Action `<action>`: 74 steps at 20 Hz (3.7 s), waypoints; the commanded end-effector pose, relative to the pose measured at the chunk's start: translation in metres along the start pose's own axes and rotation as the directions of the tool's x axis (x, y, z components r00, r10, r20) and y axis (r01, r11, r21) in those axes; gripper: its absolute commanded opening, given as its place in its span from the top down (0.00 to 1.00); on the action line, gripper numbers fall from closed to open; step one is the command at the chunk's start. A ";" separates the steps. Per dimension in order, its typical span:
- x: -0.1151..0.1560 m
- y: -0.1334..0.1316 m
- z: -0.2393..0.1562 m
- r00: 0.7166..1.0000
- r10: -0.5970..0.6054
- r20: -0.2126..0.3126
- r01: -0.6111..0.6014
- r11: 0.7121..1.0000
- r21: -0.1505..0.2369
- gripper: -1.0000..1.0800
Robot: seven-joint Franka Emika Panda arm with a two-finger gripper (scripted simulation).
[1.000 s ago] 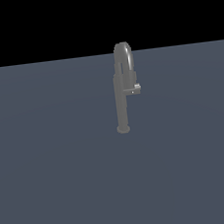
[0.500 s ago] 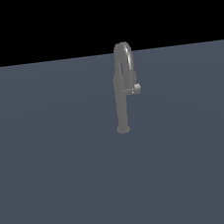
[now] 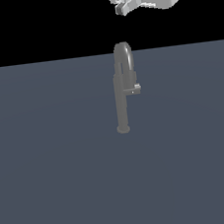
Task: Turn on the faucet by rotating a designated handle.
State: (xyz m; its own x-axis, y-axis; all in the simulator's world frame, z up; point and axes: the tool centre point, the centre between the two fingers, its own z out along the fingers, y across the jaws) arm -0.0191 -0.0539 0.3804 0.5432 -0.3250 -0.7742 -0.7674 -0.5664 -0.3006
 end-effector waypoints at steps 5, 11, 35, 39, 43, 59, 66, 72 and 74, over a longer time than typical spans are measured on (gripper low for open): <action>0.050 -0.002 0.001 0.983 0.113 0.142 -0.131 0.984 0.122 1.00; 0.099 0.001 0.009 0.935 0.204 0.289 -0.273 0.936 0.221 1.00; 0.180 0.017 0.045 0.774 0.300 0.557 -0.537 0.777 0.329 1.00; 0.180 0.017 0.045 0.775 0.300 0.557 -0.537 0.777 0.328 1.00; 0.173 0.021 0.045 0.775 0.300 0.557 -0.537 0.777 0.328 1.00; 0.147 0.046 0.052 0.775 0.300 0.557 -0.537 0.777 0.328 1.00; 0.142 0.053 0.055 0.782 0.294 0.550 -0.530 0.778 0.338 1.00; 0.138 0.073 0.068 0.776 0.299 0.556 -0.536 0.777 0.330 1.00; 0.137 0.076 0.070 0.775 0.300 0.557 -0.537 0.777 0.329 1.00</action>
State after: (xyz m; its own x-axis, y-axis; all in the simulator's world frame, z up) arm -0.0181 -0.0887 0.2237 0.0250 -0.0049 -0.9997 -0.9996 -0.0163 -0.0249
